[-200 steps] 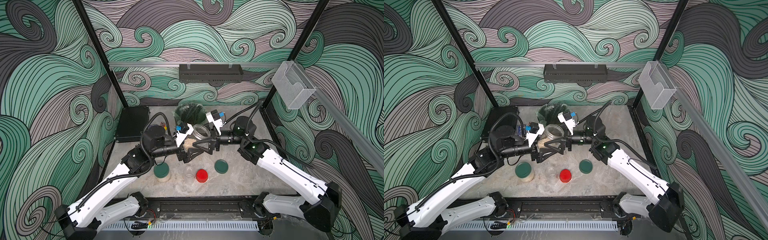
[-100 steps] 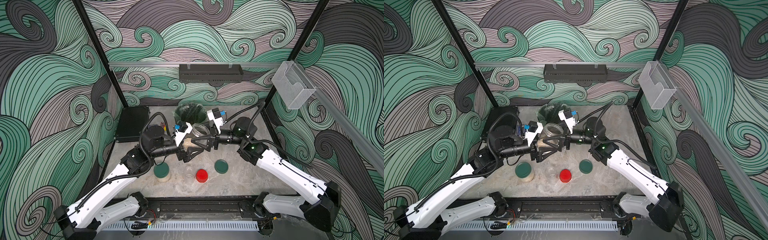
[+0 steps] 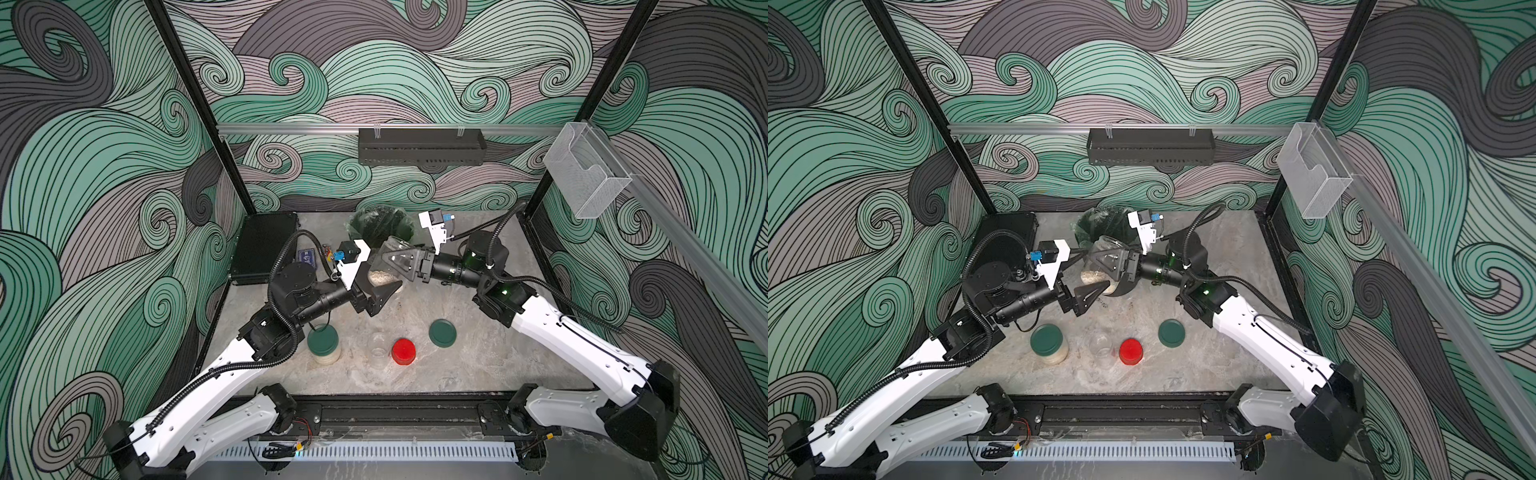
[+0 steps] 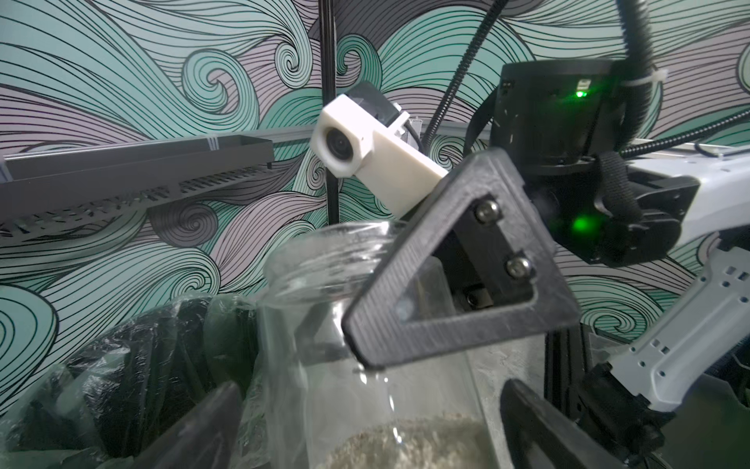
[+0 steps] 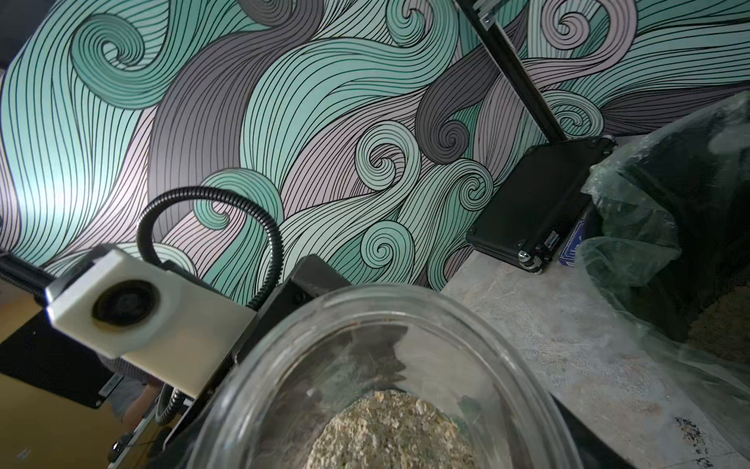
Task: Empty expired oatmeal from jars
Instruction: Pour the expired oatmeal into the trash bin.
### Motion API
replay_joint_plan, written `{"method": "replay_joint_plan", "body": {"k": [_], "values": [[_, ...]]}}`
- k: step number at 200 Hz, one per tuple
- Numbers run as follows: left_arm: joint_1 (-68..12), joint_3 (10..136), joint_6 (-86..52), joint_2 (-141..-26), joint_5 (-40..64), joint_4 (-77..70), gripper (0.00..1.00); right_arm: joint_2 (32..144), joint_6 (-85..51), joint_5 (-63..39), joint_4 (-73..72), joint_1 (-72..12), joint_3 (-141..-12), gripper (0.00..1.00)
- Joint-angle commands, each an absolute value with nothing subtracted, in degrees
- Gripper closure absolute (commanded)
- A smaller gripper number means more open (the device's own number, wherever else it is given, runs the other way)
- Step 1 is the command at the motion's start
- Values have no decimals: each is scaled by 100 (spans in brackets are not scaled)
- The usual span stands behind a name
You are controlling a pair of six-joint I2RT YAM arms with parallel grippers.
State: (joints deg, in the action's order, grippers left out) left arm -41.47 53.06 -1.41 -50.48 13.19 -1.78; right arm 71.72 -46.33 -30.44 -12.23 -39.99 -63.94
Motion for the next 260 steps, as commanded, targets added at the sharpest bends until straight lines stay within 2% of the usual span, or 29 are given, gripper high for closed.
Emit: {"method": "replay_joint_plan", "body": {"k": [1, 37, 86, 260], "values": [[-4156, 5157, -376, -5004, 804, -1003, 1, 7175, -5629, -2532, -1942, -3824, -6697, 88], [-4157, 4874, -204, -5219, 607, -1809, 2, 7286, -6135, -2341, -1989, -3780, -6887, 88], [-4157, 4712, 290, -5576, 333, -2522, 1, 7494, -6488, -2657, -1978, -3759, -7150, 88], [-4170, 5126, 897, -5941, 274, -2900, 2, 7609, -6573, -2875, -1871, -4022, -7216, 89]]}}
